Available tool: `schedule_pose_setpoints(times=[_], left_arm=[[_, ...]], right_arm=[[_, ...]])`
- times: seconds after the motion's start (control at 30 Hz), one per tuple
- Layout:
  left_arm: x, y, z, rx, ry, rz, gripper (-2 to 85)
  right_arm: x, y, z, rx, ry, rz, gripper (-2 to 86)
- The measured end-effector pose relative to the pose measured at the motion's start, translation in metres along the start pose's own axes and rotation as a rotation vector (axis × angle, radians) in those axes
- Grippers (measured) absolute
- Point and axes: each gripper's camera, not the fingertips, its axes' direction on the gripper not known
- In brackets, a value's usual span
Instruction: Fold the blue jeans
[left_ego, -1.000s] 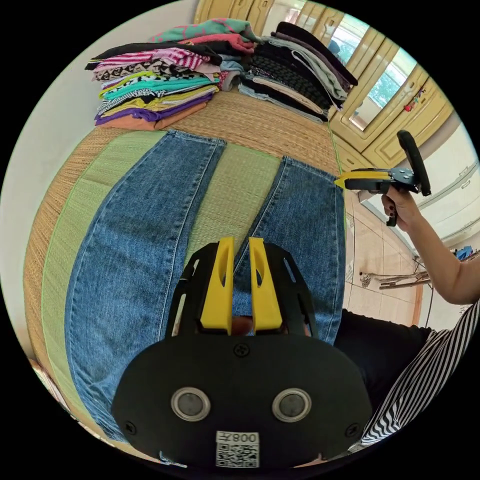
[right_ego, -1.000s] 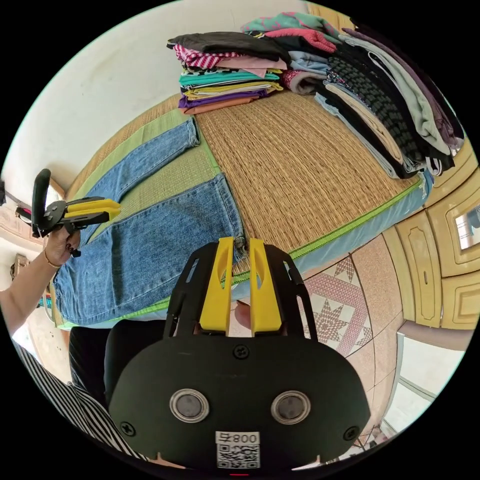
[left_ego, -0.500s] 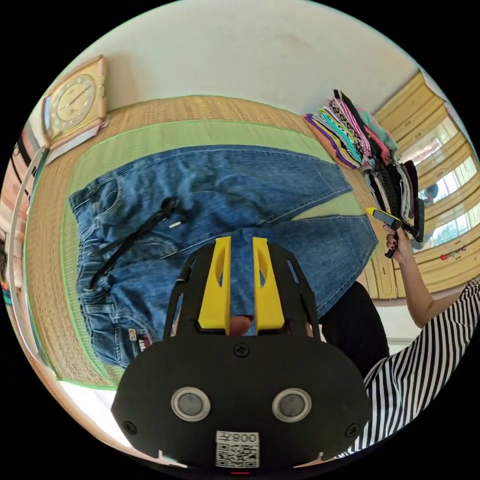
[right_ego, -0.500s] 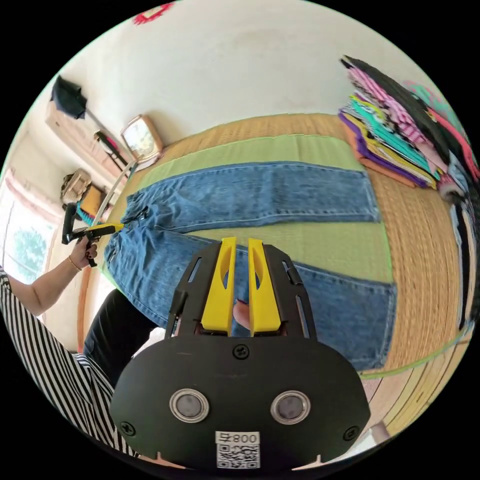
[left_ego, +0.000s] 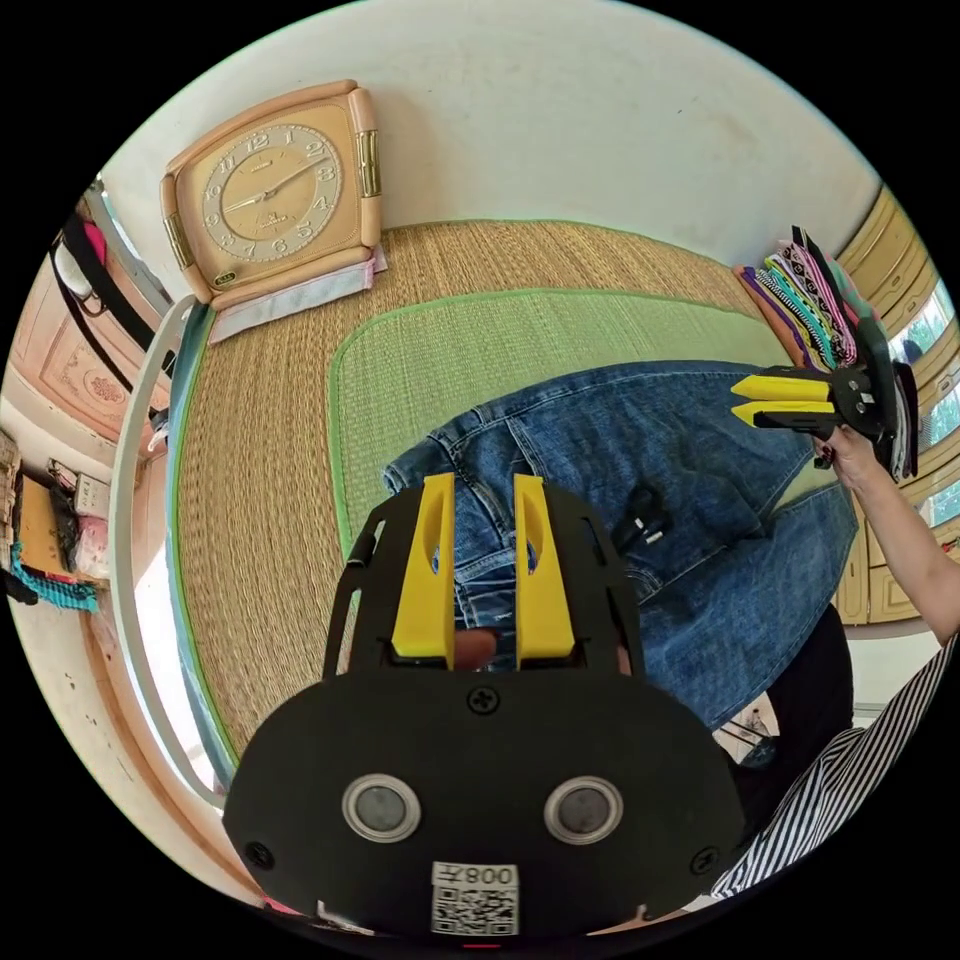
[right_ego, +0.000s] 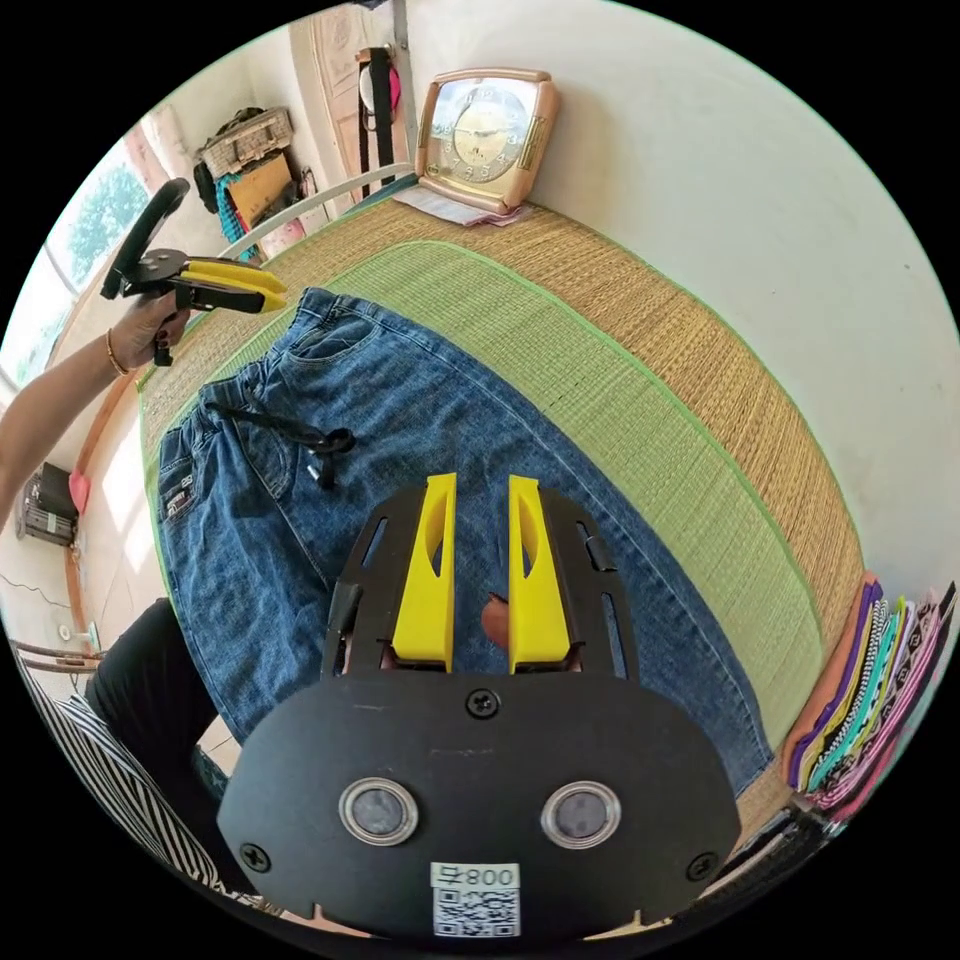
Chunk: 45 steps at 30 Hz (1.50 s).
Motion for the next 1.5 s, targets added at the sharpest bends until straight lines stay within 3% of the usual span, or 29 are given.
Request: schedule_pose_setpoints(times=[0.43, 0.57, 0.77, 1.0, 1.33, 1.5], left_arm=[[-0.072, -0.058, 0.047, -0.216, -0.050, 0.133, 10.8], [-0.095, -0.064, 0.046, -0.224, 0.017, 0.116, 11.0], [-0.117, -0.069, 0.042, -0.223, 0.068, 0.138, 11.1], [-0.105, -0.075, 0.033, -0.240, -0.089, 0.287, 12.0], [-0.137, -0.069, 0.027, -0.292, 0.130, 0.208, 9.3], [-0.129, -0.057, 0.013, -0.300, 0.069, 0.223, 6.6]], right_arm=[[-0.035, -0.161, 0.088, -0.188, 0.091, -0.151, 9.1], [-0.045, -0.190, 0.101, -0.190, 0.095, -0.166, 9.1], [-0.061, -0.222, 0.105, -0.177, 0.114, -0.204, 9.1], [-0.072, -0.256, 0.109, -0.177, 0.153, -0.244, 9.5], [-0.078, -0.287, 0.115, -0.212, 0.061, -0.250, 7.5], [-0.084, -0.297, 0.113, -0.244, 0.040, -0.252, 4.6]])
